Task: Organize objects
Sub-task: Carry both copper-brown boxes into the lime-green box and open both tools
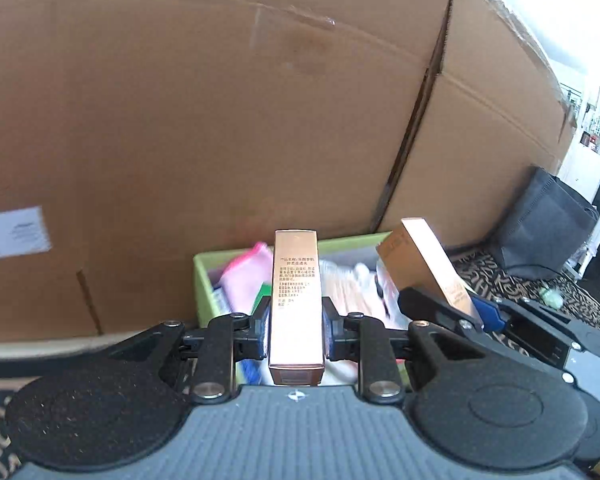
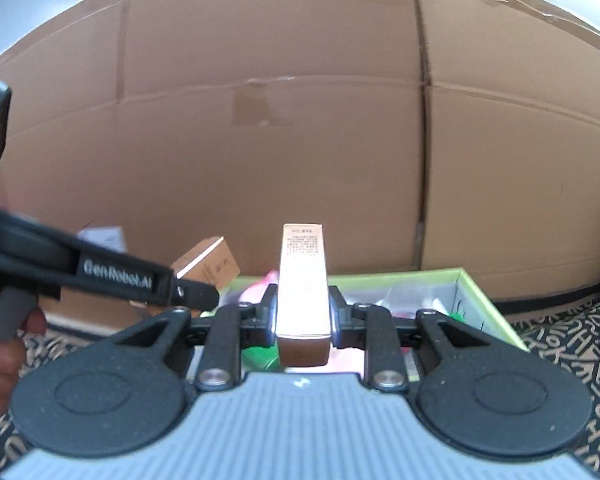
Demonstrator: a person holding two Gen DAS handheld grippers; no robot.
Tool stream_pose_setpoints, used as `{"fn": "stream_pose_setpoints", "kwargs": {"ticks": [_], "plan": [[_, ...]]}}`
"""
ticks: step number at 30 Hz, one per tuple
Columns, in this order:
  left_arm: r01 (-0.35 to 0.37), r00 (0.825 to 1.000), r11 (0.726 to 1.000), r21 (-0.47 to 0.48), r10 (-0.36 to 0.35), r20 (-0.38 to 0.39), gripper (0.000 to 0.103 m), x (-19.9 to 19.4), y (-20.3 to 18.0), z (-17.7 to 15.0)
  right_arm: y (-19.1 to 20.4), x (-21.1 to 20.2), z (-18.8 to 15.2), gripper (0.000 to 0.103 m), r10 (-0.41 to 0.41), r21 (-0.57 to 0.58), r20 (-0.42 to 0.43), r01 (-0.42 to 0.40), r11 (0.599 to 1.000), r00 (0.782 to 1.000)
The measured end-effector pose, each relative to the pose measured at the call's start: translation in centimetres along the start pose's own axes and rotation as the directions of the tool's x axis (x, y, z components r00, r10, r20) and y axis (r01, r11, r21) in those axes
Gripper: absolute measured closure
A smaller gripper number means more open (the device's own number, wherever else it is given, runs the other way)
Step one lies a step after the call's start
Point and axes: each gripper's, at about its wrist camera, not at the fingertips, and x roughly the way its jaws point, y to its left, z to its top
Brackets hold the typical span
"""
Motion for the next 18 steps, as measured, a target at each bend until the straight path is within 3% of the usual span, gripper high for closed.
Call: {"fn": "stream_pose_setpoints", "kwargs": {"ticks": [5, 7, 8, 9, 12, 18], "plan": [[-0.029, 1.0, 0.999, -0.018, 0.029, 0.002, 0.077, 4.0, 0.0, 0.8, -0.9, 4.4, 0.1, 0.079, -0.024, -0.028, -0.038, 0.023, 0.999, 0.999], [-0.023, 1.0, 0.999, -0.041, 0.023, -0.009, 0.055, 5.2, 0.5, 0.3, -0.9, 6.2, -0.9, 0.079, -0.011, -0.068, -0.086, 0.006, 0.998, 0.996], [-0.026, 1.0, 0.998, -0.063, 0.025, -0.019, 0.031, 5.4, 0.9, -0.1, -0.8, 6.6, -1.7, 0.077, -0.02, -0.092, -0.098, 0.011, 0.996, 0.995], [-0.041, 0.999, 0.995, -0.087, 0.039, -0.017, 0.024, 5.3, 1.2, -0.6, -0.7, 6.5, -2.3, 0.072, -0.028, -0.109, -0.095, 0.017, 0.994, 0.995], [-0.045, 0.998, 0.995, -0.084, 0.047, 0.03, 0.023, 4.3, 1.8, -2.0, -0.7, 5.1, -3.7, 0.058, -0.033, -0.089, -0.056, 0.028, 0.996, 0.998], [-0.074, 0.996, 0.991, -0.108, 0.079, 0.041, 0.018, 3.1, 2.5, -2.5, -1.1, 3.3, -3.8, 0.058, -0.032, -0.064, -0.011, 0.032, 0.997, 0.999]]}}
